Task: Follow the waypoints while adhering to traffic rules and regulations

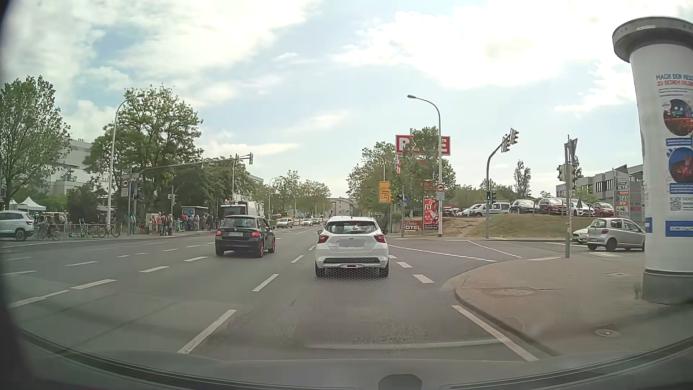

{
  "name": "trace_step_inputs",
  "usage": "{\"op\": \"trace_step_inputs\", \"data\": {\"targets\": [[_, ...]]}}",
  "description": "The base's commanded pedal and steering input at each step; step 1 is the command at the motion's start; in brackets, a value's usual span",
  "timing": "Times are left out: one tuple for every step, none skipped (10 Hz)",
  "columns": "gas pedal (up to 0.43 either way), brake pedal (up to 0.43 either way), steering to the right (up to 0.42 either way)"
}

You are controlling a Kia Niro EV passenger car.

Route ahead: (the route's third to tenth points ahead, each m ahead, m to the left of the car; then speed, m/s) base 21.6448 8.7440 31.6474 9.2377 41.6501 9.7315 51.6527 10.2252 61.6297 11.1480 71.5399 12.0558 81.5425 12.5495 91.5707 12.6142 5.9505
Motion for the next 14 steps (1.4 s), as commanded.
{"op": "trace_step_inputs", "data": {"targets": [[0.138,0.018,-0.017],[0.138,0.018,-0.018],[0.138,0.018,-0.019],[0.138,0.018,-0.019],[0.118,0.018,-0.019],[0.110,0.018,-0.019],[0.110,0.018,-0.019],[0.098,0.018,-0.020],[0.087,0.018,-0.021],[0.087,0.018,-0.021],[0.087,0.018,-0.021],[0.087,0.018,-0.021],[0.087,0.018,-0.021],[0.087,0.018,-0.020]]}}
